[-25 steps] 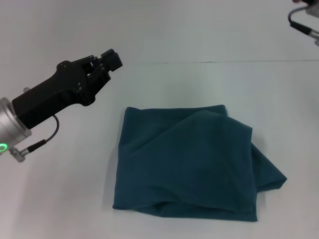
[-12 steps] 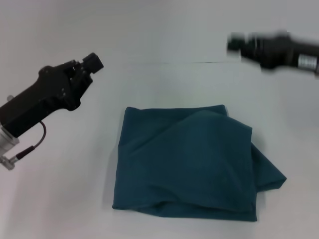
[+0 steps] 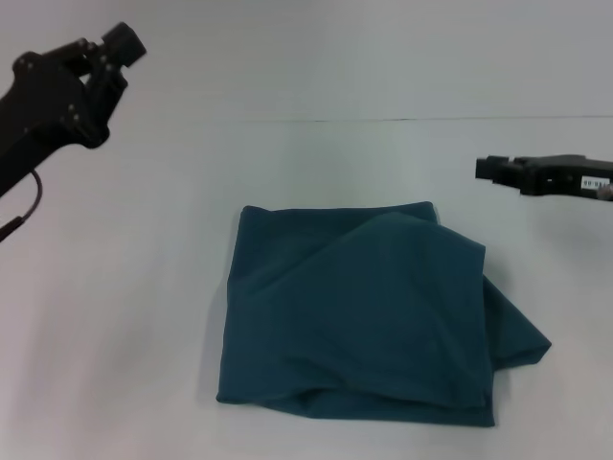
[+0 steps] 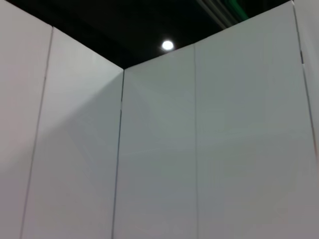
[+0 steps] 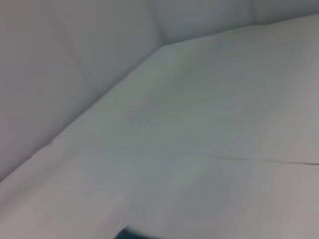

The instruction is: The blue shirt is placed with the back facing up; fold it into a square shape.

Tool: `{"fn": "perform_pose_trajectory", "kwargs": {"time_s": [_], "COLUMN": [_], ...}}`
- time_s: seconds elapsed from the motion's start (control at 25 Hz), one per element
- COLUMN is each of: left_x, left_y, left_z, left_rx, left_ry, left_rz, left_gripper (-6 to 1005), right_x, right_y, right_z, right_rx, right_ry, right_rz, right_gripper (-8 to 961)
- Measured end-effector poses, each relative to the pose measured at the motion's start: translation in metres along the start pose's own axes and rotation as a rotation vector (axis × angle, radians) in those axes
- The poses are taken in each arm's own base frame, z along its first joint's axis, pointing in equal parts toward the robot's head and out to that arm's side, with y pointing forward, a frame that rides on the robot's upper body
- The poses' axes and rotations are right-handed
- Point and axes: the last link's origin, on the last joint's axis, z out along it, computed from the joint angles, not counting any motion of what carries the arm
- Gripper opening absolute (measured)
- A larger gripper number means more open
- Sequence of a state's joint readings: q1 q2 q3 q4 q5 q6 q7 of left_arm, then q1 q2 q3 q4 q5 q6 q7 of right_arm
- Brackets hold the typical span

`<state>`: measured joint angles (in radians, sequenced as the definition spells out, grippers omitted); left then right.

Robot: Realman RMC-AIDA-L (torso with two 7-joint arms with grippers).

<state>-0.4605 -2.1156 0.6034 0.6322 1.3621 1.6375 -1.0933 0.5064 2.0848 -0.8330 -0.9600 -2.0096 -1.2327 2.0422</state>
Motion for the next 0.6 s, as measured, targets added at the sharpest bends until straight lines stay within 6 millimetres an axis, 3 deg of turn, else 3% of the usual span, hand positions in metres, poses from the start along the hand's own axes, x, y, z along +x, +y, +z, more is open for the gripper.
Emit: {"fn": "perform_pose_trajectory", "kwargs": {"time_s": [0.16, 0.36, 0.48, 0.6], "left_x": [0.000, -0.007, -0.011, -0.011], "left_y": [-0.005, -0.005, -0.006, -0.005], "left_z": [0.001, 0.001, 0.000, 0.000], "left_rx": [0.030, 0.059, 0.070, 0.070], "left_ry": [-0.004, -0.016, -0.027, -0.029], "left_rz": [0.015, 0.033, 0.029, 0.027], "left_gripper": [39, 39, 40, 40], "right_x": [-0.010, -0.020, -0.019, -0.018], "right_y": [-0.012, -0.011, -0.008, -0.005], "right_z": [0.010, 0.026, 0.030, 0.033], "right_rx": [0.094, 0.116, 0.113, 0.103], "right_ry": [-0.008, 0.069, 0.086, 0.092], "right_rz": [0.094, 0.128, 0.148, 0.192], "right_gripper": [145, 328, 588, 672]}}
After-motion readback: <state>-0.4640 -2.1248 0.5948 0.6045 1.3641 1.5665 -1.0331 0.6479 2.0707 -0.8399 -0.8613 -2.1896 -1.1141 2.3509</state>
